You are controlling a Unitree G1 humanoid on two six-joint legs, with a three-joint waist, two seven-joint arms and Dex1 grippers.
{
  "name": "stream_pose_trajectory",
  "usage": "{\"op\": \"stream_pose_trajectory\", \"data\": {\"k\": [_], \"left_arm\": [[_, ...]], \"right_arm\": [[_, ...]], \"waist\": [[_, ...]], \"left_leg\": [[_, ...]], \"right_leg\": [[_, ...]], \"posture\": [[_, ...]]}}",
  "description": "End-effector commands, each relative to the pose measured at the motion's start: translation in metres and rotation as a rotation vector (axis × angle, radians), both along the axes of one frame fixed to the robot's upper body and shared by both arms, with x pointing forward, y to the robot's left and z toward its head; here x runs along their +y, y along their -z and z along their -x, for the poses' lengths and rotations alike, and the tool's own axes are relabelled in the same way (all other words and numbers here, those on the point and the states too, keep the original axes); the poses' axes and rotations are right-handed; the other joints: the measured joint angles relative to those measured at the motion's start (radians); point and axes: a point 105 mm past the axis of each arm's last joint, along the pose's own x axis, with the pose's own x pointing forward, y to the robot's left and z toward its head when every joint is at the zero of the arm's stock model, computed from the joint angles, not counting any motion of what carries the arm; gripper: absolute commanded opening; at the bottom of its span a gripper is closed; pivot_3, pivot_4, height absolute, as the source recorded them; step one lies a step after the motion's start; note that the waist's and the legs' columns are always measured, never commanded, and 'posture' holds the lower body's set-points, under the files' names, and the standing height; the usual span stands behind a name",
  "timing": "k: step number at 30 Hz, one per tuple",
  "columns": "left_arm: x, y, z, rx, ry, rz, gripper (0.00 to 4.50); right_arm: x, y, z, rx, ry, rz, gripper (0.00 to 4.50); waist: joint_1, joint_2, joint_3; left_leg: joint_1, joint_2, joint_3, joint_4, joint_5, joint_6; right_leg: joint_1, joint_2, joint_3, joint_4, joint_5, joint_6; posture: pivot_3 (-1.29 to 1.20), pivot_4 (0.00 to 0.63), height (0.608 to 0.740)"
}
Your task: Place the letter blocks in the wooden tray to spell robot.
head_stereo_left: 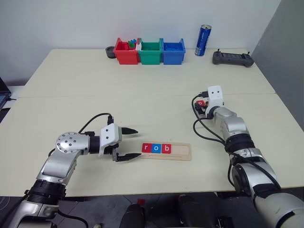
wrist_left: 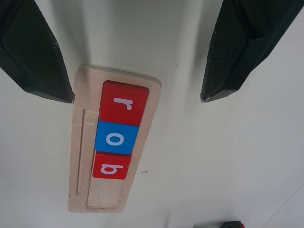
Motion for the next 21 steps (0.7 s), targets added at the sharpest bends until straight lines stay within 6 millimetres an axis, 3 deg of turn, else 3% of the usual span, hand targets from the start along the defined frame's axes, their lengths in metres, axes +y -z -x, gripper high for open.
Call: {"op": "stream_pose_trajectory", "data": {"k": [1, 4, 7, 12, 16, 21], "left_arm": [[0.000, -0.011, 0.000, -0.048, -0.003, 0.013, 4.50], [0.000, -0.011, 0.000, -0.048, -0.003, 0.016, 4.50], [0.005, -0.011, 0.003, -0.040, -0.003, 0.013, 4.50], [0.010, -0.010, 0.006, -0.036, -0.007, 0.010, 4.50], [0.010, -0.012, 0.005, -0.041, -0.007, 0.015, 4.50], [0.009, -0.014, 0.004, -0.042, -0.008, 0.022, 4.50]], "right_arm": [[-0.003, 0.008, 0.000, 0.027, 0.002, -0.004, 2.46], [0.001, 0.007, 0.001, 0.016, -0.023, 0.013, 1.44], [0.008, -0.011, 0.007, -0.061, -0.073, 0.016, 1.45], [0.023, -0.039, 0.050, -0.167, -0.187, 0.017, 1.45], [0.027, -0.042, 0.093, -0.174, -0.217, 0.013, 1.45], [0.028, -0.031, 0.145, -0.136, -0.217, 0.021, 1.45]], "waist": [[0.001, 0.000, 0.000], [0.001, 0.000, 0.000], [0.002, 0.000, 0.000], [0.003, 0.001, 0.000], [0.006, 0.001, 0.000], [0.007, 0.001, 0.000]], "left_leg": [[0.001, 0.000, 0.000, 0.000, 0.000, 0.000], [0.002, 0.000, 0.000, 0.000, 0.000, 0.000], [0.003, 0.000, 0.000, 0.000, 0.000, 0.000], [-0.004, 0.000, -0.001, -0.001, 0.000, 0.000], [-0.009, 0.000, -0.003, 0.001, 0.000, 0.000], [-0.009, 0.000, -0.003, 0.001, 0.000, 0.000]], "right_leg": [[0.001, 0.000, 0.000, 0.000, 0.000, 0.000], [0.003, 0.000, 0.000, 0.000, 0.000, 0.000], [0.003, 0.000, 0.000, 0.000, 0.000, 0.000], [-0.003, 0.000, -0.001, 0.000, 0.000, 0.000], [-0.008, 0.000, -0.002, 0.001, 0.000, 0.000], [-0.008, 0.000, -0.002, 0.001, 0.000, 0.000]], "posture": [[0.00, 0.150, 0.740], [0.00, 0.150, 0.740], [0.00, 0.150, 0.740], [0.00, 0.150, 0.740], [0.00, 0.150, 0.740], [0.00, 0.150, 0.740]]}}
